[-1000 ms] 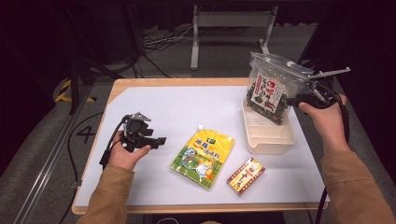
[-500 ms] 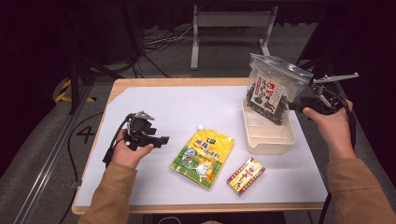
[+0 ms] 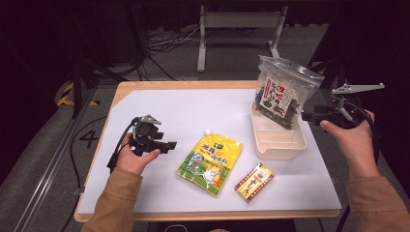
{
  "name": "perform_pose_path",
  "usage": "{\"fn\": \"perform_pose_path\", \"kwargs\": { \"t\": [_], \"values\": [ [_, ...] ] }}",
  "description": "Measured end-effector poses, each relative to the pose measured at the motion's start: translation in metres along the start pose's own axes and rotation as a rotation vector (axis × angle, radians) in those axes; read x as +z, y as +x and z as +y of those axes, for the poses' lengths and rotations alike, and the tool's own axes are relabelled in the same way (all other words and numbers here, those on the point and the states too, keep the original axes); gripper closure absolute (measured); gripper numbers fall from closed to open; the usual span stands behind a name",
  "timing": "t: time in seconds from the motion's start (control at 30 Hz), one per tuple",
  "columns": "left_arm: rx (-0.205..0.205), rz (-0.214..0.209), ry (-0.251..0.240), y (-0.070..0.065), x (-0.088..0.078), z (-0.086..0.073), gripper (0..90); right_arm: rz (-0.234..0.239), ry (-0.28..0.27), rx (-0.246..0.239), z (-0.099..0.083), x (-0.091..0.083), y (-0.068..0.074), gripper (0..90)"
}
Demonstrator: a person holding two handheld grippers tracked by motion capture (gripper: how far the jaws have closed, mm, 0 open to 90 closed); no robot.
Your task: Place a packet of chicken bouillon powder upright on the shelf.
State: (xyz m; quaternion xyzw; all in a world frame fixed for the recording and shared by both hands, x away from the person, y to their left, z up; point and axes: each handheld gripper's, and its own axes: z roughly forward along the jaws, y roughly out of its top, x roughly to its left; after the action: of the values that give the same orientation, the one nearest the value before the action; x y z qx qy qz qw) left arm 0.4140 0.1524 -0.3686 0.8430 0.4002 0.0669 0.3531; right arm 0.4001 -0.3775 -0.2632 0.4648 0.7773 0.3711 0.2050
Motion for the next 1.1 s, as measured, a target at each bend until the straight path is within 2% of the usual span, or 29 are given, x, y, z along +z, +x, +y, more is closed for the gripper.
{"fn": "perform_pose_path", "kwargs": {
  "t": [0.07,0.37,0.67,0.93,1.1],
  "values": [
    [0.001,-0.009,0.004,-0.001,0.000,0.001,33.7,0.022,0.001,-0.023,-0.002,-0.003,0.007,38.6],
    [0.001,-0.023,0.011,-0.003,0.001,0.001,36.1,0.077,-0.004,-0.069,-0.007,-0.007,0.026,38.1],
    [-0.032,-0.084,0.082,-0.005,0.007,0.005,31.8,0.110,0.000,-0.116,-0.011,-0.007,0.043,37.4],
    [-0.047,-0.102,0.115,-0.007,0.015,0.007,31.8,0.151,0.001,-0.142,-0.018,-0.001,0.056,36.4],
    [-0.057,-0.115,0.133,-0.009,0.021,0.006,31.8,0.160,0.000,-0.152,-0.022,0.000,0.061,36.0]
  ]
}}
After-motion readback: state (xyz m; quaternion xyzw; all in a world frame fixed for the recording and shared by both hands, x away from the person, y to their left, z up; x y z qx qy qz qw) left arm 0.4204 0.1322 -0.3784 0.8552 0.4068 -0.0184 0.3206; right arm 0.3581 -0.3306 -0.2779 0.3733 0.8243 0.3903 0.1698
